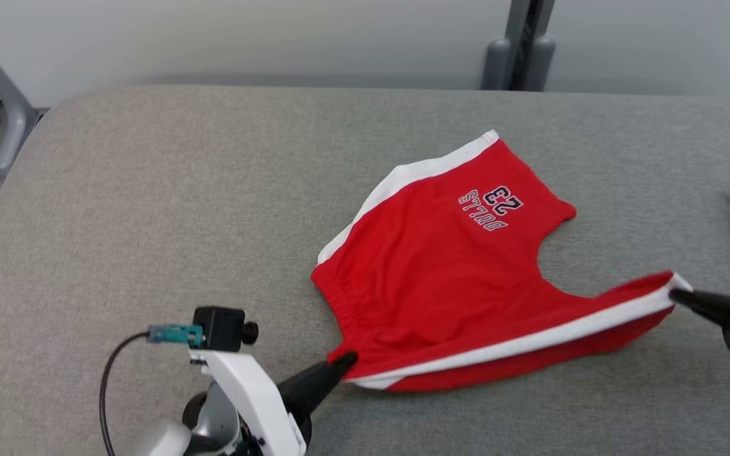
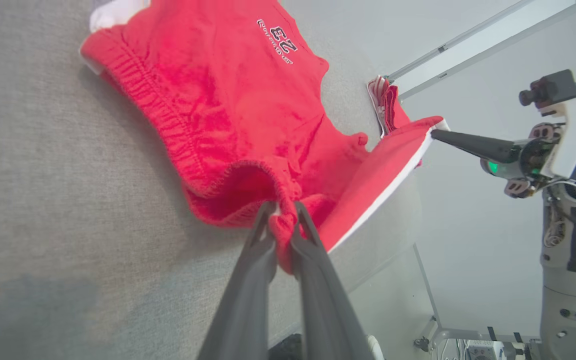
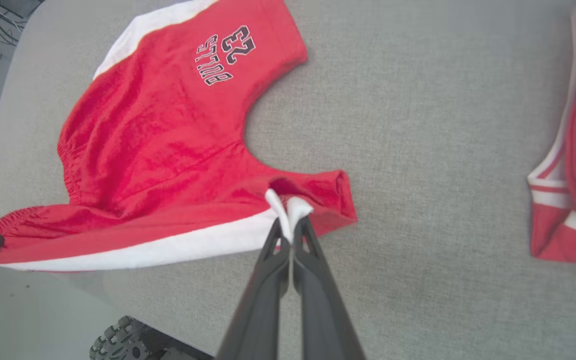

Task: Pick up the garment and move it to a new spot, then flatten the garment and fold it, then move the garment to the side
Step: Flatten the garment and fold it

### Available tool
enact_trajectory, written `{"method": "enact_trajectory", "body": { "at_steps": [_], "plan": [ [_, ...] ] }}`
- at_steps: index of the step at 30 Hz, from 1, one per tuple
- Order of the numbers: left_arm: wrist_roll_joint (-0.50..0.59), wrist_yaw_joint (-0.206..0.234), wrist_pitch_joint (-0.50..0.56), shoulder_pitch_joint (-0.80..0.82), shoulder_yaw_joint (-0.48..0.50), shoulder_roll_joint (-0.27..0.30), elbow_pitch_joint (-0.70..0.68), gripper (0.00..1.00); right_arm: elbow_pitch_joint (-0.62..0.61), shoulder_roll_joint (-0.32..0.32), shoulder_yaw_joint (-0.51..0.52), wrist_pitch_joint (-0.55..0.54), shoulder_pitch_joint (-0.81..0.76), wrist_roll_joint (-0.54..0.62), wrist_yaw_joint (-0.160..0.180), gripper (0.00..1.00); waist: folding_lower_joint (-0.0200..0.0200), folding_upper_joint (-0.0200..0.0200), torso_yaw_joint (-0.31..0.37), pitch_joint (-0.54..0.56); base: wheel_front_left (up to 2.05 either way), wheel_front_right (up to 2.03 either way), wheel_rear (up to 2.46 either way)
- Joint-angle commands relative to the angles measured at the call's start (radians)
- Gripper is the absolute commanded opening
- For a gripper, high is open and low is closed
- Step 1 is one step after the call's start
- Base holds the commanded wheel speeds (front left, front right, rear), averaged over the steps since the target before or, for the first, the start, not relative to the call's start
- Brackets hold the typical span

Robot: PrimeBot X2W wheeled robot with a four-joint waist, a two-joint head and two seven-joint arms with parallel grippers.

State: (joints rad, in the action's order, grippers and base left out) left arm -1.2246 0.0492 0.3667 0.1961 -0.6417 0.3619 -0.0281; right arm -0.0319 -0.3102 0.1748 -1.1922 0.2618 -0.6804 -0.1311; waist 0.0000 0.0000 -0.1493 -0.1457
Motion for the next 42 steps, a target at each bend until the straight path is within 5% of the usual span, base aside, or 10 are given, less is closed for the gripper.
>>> {"method": "enact_trajectory", "body": {
  "at_steps": [1, 12, 26, 42],
  "plan": [
    [-0.006, -0.005, 0.003, 0.017, 0.010, 0.001, -0.004, 0.00, -0.005, 0.005, 0.009, -0.011, 0.017, 0.008, 0.001, 0.00, 0.0000, 0.0000, -0.022, -0.023, 0.00, 0.00, 0.00],
    [-0.097, -0.025, 0.073, 0.161, 0.058, -0.049, 0.051, 0.00, 0.032, 0.065, 0.055, -0.091, 0.272, 0.131, 0.001, 0.00, 0.0000, 0.0000, -0.104, -0.118, 0.00, 0.00, 0.00],
    [-0.246, -0.087, 0.329, 0.366, 0.058, -0.052, 0.148, 0.00, 0.249, 0.051, -0.025, -0.034, 0.569, 0.235, 0.001, 0.00, 0.0000, 0.0000, -0.163, -0.234, 0.00, 0.00, 0.00],
    [-0.266, -0.095, 0.424, 0.565, 0.060, -0.097, 0.318, 0.00, 0.489, 0.039, -0.122, 0.081, 0.782, 0.295, 0.001, 0.00, 0.0000, 0.0000, -0.204, -0.329, 0.00, 0.00, 0.00]
  ]
}}
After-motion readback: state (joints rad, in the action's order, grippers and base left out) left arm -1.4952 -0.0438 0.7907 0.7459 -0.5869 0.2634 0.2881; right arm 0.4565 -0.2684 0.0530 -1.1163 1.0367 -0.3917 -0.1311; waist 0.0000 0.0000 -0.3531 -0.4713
